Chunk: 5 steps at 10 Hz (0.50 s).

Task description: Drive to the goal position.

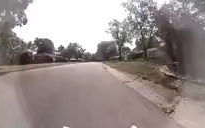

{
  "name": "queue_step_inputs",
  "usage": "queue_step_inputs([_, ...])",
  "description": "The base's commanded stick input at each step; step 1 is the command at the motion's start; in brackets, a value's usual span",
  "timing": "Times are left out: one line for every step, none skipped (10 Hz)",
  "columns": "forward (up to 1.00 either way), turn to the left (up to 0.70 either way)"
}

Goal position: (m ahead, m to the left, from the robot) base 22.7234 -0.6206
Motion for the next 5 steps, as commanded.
queue_step_inputs([0.69,0.03])
queue_step_inputs([0.69,0.03])
queue_step_inputs([0.69,0.03])
queue_step_inputs([0.69,0.03])
queue_step_inputs([0.69,0.03])
